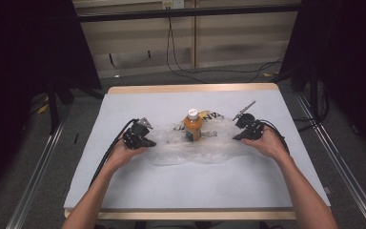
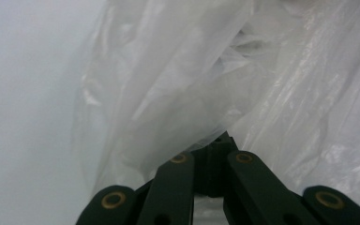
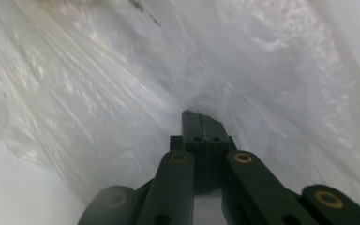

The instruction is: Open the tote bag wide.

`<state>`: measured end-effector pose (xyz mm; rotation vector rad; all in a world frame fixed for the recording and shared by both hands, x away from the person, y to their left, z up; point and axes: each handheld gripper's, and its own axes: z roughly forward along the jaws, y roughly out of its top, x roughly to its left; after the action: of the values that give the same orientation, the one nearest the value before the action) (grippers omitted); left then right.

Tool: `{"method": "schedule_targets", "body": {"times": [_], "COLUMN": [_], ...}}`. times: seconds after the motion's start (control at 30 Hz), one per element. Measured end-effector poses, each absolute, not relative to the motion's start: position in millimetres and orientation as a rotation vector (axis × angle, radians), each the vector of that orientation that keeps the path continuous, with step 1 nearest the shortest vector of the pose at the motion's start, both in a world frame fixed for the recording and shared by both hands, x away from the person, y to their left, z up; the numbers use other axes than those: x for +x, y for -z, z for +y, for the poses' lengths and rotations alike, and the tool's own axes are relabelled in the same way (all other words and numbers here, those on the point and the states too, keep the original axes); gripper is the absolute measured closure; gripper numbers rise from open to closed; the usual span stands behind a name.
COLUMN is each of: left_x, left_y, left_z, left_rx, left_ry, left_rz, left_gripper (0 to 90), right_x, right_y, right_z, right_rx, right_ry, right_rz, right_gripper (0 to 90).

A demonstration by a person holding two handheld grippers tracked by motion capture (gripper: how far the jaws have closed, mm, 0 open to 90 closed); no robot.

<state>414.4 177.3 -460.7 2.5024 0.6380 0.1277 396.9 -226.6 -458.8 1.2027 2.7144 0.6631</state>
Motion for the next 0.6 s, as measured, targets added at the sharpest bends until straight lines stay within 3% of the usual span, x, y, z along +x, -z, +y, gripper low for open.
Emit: {"method": "schedule_targets", "body": {"times": [0.17,0.2,0.6], "left_x": [408,401,373], "left_y": [453,452,411], "left_z": [177,173,164], "left_rx": [2.457,2.358,2.304], "left_ry": [-0.139,-0.121,-0.151], "left_rz": [0.603,0.676,0.526], "left_gripper": [90.0,90.0,90.0], "right_x": [398,398,392], "right_y": [452,450,418], "right_z": [-228,-228,-198], "right_rx": [1.227,1.233,1.095], "right_ry": [-0.839,-0.865,-0.981], "right_rz": [2.678,2.668,2.663], "right_gripper": [90.0,90.0,90.0]}}
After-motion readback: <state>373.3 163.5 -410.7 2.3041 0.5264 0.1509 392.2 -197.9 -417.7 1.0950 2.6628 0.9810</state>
